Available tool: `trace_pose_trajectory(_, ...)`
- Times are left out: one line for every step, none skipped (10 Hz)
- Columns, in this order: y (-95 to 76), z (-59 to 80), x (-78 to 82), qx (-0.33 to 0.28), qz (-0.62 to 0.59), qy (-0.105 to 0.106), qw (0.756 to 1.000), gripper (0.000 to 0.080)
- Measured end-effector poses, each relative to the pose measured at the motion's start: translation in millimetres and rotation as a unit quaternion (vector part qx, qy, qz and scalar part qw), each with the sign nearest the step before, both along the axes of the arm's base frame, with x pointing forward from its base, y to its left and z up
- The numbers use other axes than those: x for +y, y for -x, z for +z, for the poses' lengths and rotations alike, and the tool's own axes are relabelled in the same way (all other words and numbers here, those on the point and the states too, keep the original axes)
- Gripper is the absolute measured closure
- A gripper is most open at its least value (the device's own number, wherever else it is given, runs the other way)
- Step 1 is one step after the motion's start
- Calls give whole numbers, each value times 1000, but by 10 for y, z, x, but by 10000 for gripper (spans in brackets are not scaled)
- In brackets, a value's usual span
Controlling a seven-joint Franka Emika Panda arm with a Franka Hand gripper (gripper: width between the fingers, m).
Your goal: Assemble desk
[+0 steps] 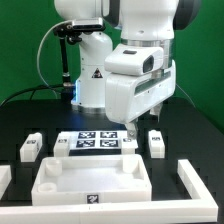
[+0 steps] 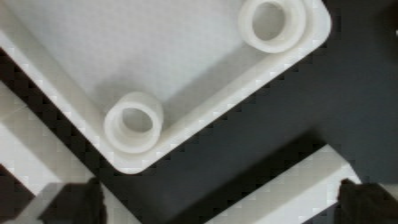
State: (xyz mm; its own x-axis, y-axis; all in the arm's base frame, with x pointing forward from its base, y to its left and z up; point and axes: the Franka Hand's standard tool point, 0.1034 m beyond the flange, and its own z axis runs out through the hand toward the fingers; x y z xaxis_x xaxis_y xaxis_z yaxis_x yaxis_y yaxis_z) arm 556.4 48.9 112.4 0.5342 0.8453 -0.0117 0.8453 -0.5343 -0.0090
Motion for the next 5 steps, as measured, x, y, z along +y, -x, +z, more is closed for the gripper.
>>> trace_pose_trajectory(132,-30,-71,2,44,0,999,150)
trace_pose_trajectory(233,-56,-148,3,110,-1,994,150)
trace_pose_trajectory(366,-103,-300,5,168,-2,986,150)
trace_pose_trajectory(461,-152,-452,13,238,-5,971,150)
trace_pose_trajectory(506,-188,-561,15,285,-8,958,150)
